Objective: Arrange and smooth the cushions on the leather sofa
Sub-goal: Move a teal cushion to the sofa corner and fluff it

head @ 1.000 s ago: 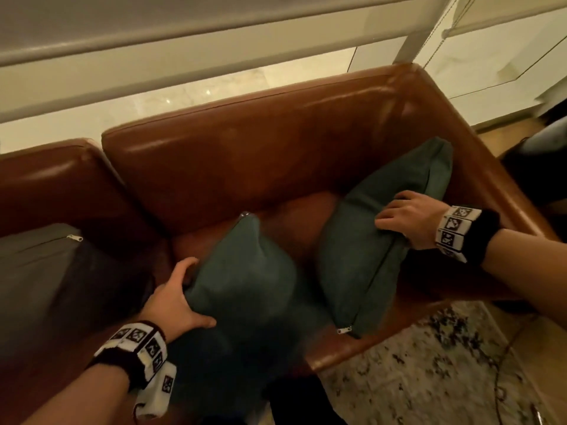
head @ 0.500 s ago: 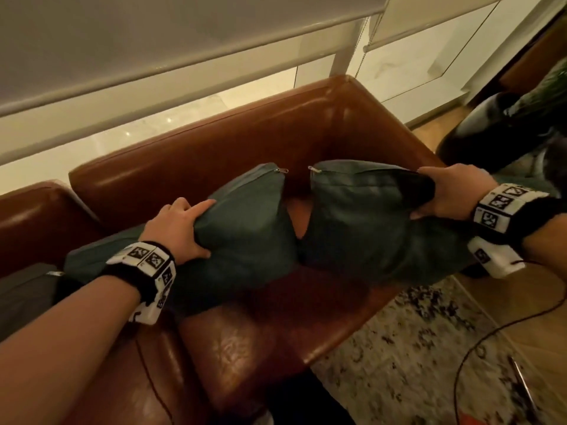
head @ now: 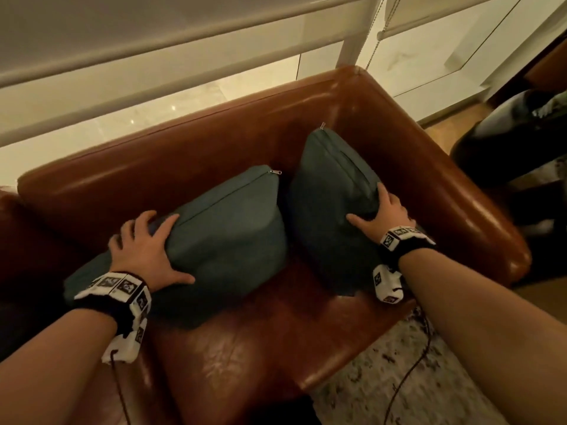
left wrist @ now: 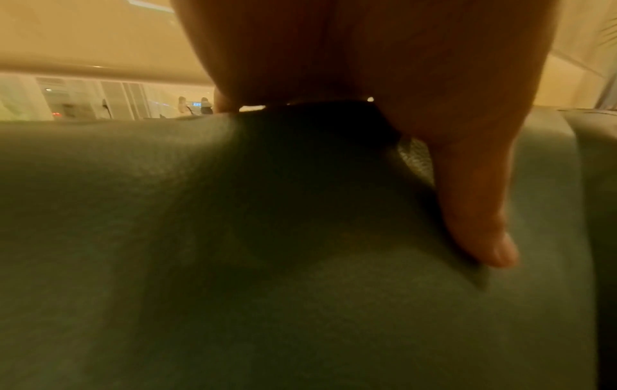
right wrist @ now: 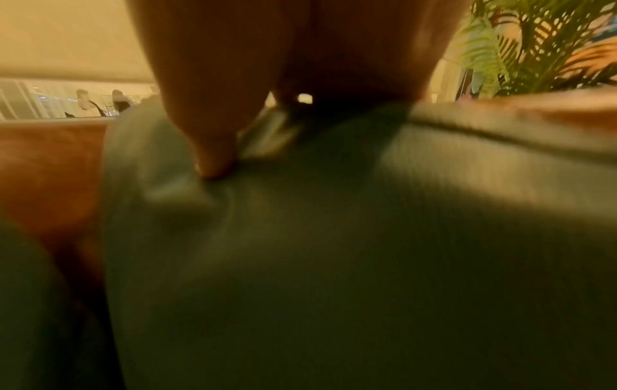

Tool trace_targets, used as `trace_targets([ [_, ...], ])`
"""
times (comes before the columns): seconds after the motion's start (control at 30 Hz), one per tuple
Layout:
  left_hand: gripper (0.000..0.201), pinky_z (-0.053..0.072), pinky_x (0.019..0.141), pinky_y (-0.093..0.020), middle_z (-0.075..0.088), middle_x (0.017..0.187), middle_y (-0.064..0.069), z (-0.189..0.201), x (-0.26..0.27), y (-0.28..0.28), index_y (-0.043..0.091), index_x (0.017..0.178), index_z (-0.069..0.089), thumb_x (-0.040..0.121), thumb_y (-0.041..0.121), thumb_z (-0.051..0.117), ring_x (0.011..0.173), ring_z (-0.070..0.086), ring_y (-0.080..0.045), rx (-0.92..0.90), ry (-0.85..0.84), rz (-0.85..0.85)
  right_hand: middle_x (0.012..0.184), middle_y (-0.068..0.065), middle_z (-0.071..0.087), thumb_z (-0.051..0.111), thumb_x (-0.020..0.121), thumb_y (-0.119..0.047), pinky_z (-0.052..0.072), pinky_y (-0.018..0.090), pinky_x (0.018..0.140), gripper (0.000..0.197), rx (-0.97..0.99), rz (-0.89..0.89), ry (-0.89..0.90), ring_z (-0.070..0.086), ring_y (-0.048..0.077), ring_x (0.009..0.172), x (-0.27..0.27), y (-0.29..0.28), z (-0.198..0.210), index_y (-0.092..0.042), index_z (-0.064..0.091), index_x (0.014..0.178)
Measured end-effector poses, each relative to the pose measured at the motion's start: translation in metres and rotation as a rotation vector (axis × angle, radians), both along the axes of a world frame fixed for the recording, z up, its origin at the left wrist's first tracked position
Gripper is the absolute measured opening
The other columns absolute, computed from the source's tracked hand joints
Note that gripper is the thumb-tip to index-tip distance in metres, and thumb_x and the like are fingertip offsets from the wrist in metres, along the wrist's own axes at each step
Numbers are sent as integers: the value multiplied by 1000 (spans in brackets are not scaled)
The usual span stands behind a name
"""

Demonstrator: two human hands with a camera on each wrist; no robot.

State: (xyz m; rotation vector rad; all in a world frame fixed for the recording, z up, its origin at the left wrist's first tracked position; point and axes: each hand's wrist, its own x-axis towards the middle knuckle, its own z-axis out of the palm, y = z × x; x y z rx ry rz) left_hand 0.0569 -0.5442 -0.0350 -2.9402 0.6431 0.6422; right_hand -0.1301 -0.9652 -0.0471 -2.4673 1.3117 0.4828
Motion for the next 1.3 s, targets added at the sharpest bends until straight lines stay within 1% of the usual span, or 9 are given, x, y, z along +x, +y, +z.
trace_targets([
  [0.07,135,26,112,-61,18,159,-6,-2,11,-2,50,148,4,39,76,80,141,26,-40,25,88,34,155,11,28,64,63,-82,35,59,106,118,-44,39,20,39,39,134,-2,-3,-2,-37,2,153],
  [0.17,121,42,97,-60,51,139,-6,7,27,-8,53,144,8,48,74,79,120,52,-40,2,104,15,134,11,51,63,73,-74,49,45,91,98,-103,156,-38,55,34,115,-5,-18,14,-35,19,151],
  [0.33,118,44,93,-62,49,141,-4,20,42,-16,55,142,9,50,70,81,118,53,-40,26,59,28,130,11,55,66,69,-74,51,45,90,98,-107,156,-40,57,33,112,-7,-42,27,-37,24,149],
  [0.5,143,13,114,-67,-6,165,0,8,28,-23,46,147,-23,57,50,88,150,1,-36,78,71,119,154,13,30,68,63,-78,40,57,105,119,2,71,52,40,39,133,-17,-37,-1,-37,3,154],
  [0.6,138,-1,119,-59,-25,161,0,12,2,-43,44,142,-34,67,47,82,148,-20,-33,-25,-44,-122,160,7,22,62,65,-82,24,58,115,116,-91,105,-60,27,34,143,-31,-31,3,-39,1,153],
  [0.87,60,-1,121,-51,7,165,0,20,-78,-230,35,154,12,98,45,30,152,-3,-29,-482,-155,-715,161,1,23,30,99,-52,7,52,121,61,-255,-11,-337,13,22,150,-64,25,-6,-26,21,154],
  [1.13,53,-2,122,-49,14,164,10,-44,-79,-404,40,155,11,102,47,13,152,4,-25,-214,-155,-1268,161,-1,26,22,100,-49,5,44,122,56,-335,-112,-271,15,22,150,-70,0,-56,-31,25,153],
  [1.23,55,2,121,-51,25,161,7,-53,-53,-408,39,153,22,100,52,16,150,14,-28,-256,-263,-1222,162,-3,20,18,98,-61,1,41,122,64,-312,-258,-236,9,20,151,-109,-5,-69,-33,16,155],
  [1.3,55,-2,119,-54,27,160,4,-54,-23,-407,38,150,29,99,54,19,150,13,-32,-294,-309,-955,163,-5,15,16,97,-63,-3,38,122,66,-300,-307,-225,3,18,151,-124,-2,-70,-32,13,155],
])
